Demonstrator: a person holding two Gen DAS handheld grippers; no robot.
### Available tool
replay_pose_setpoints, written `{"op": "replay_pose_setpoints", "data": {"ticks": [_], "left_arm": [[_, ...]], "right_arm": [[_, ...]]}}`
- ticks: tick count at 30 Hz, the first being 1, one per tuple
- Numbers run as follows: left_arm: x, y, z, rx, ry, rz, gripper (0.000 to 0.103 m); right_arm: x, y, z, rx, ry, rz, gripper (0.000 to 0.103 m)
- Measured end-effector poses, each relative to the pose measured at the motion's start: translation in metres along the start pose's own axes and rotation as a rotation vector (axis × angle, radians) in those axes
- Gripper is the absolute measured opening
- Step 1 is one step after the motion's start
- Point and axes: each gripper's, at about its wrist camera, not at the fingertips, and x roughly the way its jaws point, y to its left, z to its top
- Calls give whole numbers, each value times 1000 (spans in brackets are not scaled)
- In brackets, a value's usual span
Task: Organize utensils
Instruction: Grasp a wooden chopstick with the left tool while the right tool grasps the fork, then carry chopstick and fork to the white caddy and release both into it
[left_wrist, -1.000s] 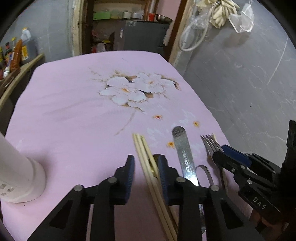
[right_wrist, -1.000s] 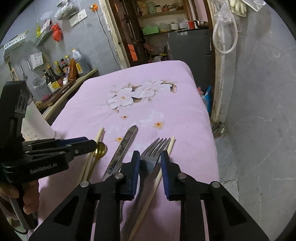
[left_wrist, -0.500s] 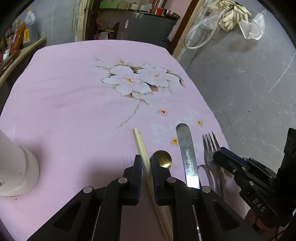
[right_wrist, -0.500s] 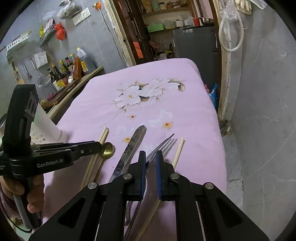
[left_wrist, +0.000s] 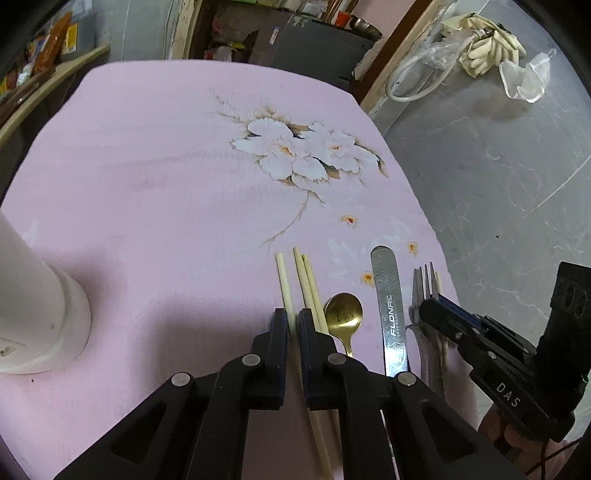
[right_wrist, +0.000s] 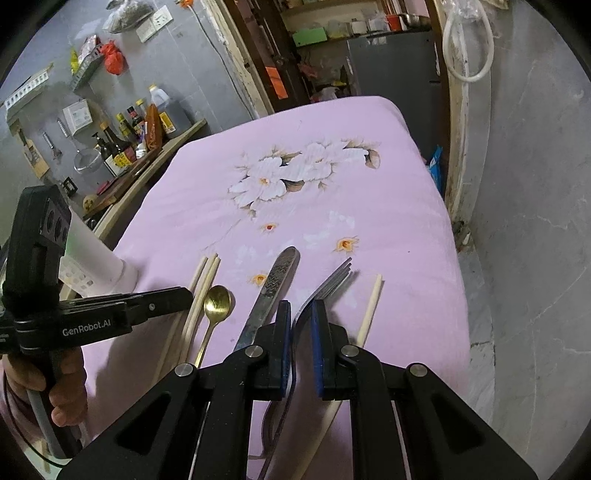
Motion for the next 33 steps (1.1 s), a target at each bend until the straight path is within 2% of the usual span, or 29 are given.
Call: {"op": "replay_pose_setpoints", "data": {"ticks": [7, 12, 15, 20, 25, 33], "left_arm": [[7, 0, 10, 21, 77, -20, 8], [8, -9, 11, 80, 97, 23, 8], [8, -14, 12, 117, 100, 46, 9], [5, -17, 10, 129, 81, 60, 7], [-31, -13, 8, 88, -28, 0, 7], [-110, -9, 3, 117, -256, -48, 5]], "right_arm": [[11, -4, 11, 49, 87, -16, 10], [19, -8, 15, 105, 125, -7, 11], [20, -11, 15, 149, 115, 5, 6], [5, -5, 13, 179, 39, 38, 5], [-25, 11, 11, 169, -78, 75, 3], [-79, 53, 15, 135, -260, 96, 3]]}}
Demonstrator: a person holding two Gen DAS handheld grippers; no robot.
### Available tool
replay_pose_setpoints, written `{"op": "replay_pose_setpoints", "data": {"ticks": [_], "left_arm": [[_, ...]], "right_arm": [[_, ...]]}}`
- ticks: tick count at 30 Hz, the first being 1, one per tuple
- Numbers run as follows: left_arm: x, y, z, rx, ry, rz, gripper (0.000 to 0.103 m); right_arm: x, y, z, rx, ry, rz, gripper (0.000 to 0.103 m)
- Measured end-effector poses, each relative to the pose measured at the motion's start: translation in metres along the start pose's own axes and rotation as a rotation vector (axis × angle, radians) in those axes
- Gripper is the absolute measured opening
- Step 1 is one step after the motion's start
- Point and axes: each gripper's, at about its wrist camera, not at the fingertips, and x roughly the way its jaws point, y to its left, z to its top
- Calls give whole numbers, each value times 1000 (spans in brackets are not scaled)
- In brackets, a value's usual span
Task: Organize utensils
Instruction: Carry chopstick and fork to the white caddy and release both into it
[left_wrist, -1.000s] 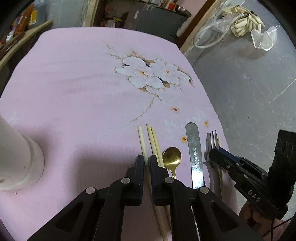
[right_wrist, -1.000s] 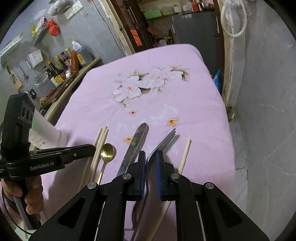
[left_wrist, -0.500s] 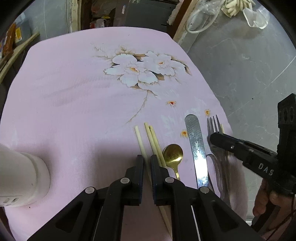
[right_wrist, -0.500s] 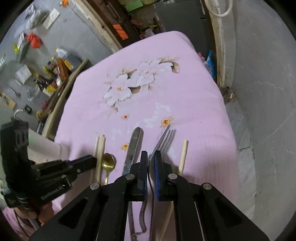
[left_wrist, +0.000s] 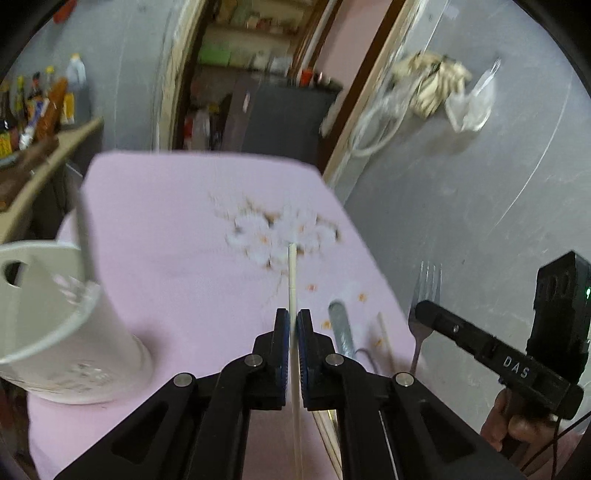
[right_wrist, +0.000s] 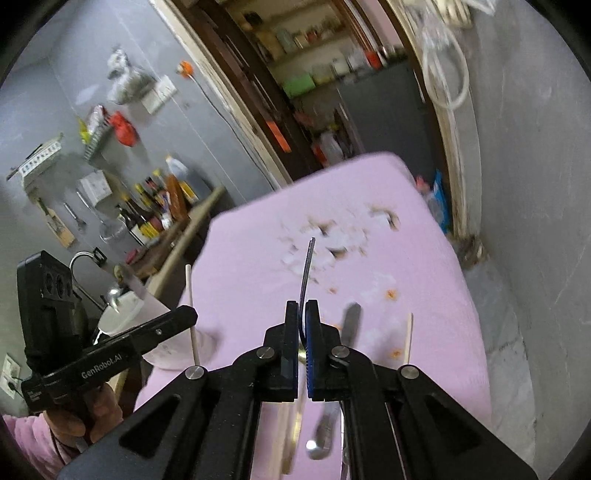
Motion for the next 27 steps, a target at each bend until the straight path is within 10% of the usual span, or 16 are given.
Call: {"op": "replay_pose_setpoints", "data": {"ticks": [16, 27], "left_arm": [[-155, 77, 70, -77, -392, 36, 5], [-189, 175, 80, -188, -525, 200, 5]], "right_arm": [[-22, 169, 55, -81, -304, 275, 2], [33, 232, 44, -115, -314, 315, 2]]}}
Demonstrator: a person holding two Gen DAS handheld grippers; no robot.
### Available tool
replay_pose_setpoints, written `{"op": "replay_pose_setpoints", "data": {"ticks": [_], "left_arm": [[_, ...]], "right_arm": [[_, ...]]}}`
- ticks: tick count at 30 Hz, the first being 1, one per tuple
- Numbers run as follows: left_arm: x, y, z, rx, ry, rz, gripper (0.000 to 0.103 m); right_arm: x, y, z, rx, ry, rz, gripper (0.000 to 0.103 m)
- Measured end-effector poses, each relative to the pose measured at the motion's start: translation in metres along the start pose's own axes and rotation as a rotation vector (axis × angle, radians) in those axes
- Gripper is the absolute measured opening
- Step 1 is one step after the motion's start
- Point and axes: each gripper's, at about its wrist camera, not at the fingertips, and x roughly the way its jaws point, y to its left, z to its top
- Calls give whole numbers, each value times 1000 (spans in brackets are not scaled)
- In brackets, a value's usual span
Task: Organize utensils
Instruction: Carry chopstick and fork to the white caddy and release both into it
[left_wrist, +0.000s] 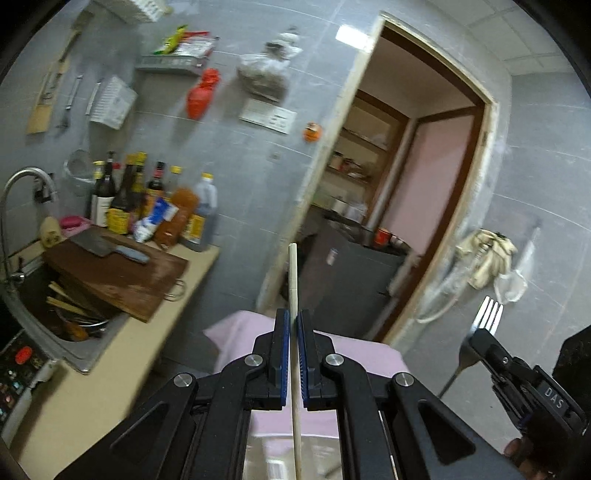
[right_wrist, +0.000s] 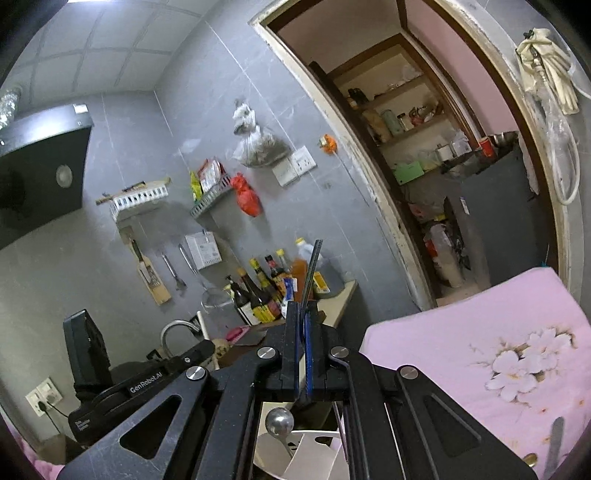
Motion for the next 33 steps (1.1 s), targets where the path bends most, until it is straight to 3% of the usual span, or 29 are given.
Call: {"op": "replay_pose_setpoints", "data": {"ticks": [5, 14, 23, 27, 29, 31, 33], "left_arm": [[16, 23, -11, 10, -2, 34, 5], [30, 20, -41, 109, -10, 36, 5], [31, 17, -54, 171, 82, -17, 5], [28, 18, -54, 174, 129, -32, 8], [26, 19, -53, 161, 149, -35, 15], [22, 19, -52, 146, 148, -39, 28], [19, 17, -50, 138, 140, -41, 36]], "right_arm": [[19, -6, -23, 0, 31, -51, 2], [38, -24, -54, 7, 98, -102, 2], [32, -26, -61, 3, 132, -120, 3], [18, -24, -52, -4, 113, -125, 9], [10, -23, -45, -9, 96, -132, 11], [0, -23, -38, -12, 80, -147, 16], [-13, -25, -31, -17, 59, -172, 32]]}}
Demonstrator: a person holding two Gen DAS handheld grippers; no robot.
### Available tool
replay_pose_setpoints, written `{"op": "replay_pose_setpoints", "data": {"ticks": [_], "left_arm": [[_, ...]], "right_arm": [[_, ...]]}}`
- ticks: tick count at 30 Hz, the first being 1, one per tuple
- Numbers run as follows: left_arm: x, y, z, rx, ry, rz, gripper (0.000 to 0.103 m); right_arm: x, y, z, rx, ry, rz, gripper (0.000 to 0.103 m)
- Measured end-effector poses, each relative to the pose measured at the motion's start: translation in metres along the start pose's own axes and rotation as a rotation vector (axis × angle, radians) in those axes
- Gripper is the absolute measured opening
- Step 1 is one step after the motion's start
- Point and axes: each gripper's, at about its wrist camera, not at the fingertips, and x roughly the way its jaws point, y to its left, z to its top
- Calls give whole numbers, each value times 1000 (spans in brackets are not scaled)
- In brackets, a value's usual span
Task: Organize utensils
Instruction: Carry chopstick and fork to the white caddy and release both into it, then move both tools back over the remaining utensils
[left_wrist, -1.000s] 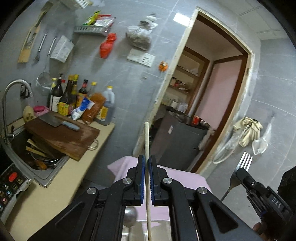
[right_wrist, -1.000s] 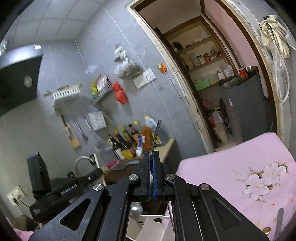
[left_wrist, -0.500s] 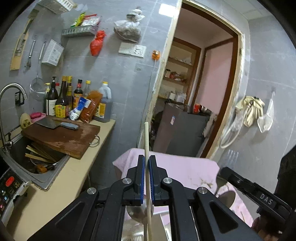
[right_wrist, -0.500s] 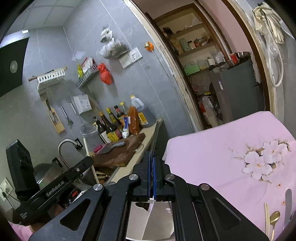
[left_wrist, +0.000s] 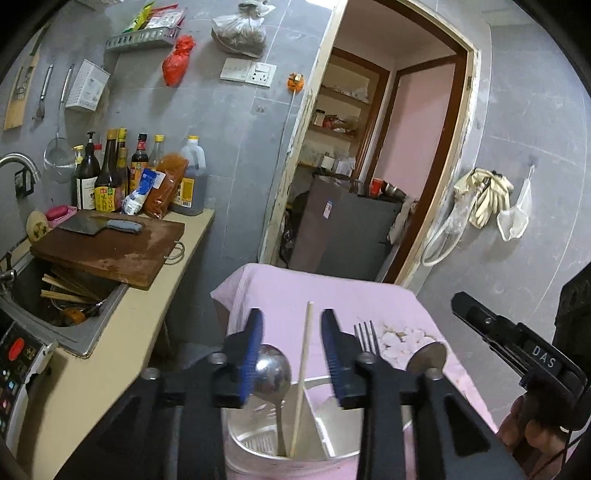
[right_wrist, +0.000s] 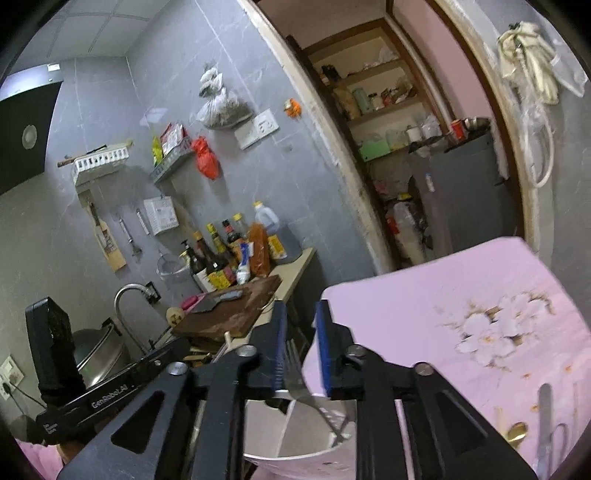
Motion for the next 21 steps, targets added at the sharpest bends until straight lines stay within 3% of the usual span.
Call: {"op": "replay_pose_setpoints", "data": {"ticks": [4, 6, 11, 15, 21], "left_arm": [[-8, -17, 6, 2, -23, -11, 51], [-9, -26, 8, 14, -31, -16, 60], [-15, -63, 8, 53, -82, -26, 88], [-14, -95, 1, 86, -99, -38, 97], [-7, -137, -14, 126, -83, -67, 98]], "right_arm": [[-30, -10, 14, -29, -38, -74, 44], [-41, -14, 21, -45, -53, -107, 57], [-76, -32, 34, -106, -89, -216, 76], [-98, -49, 39, -123, -97, -297, 92], [-125, -82, 44, -155, -93, -379, 101]]}}
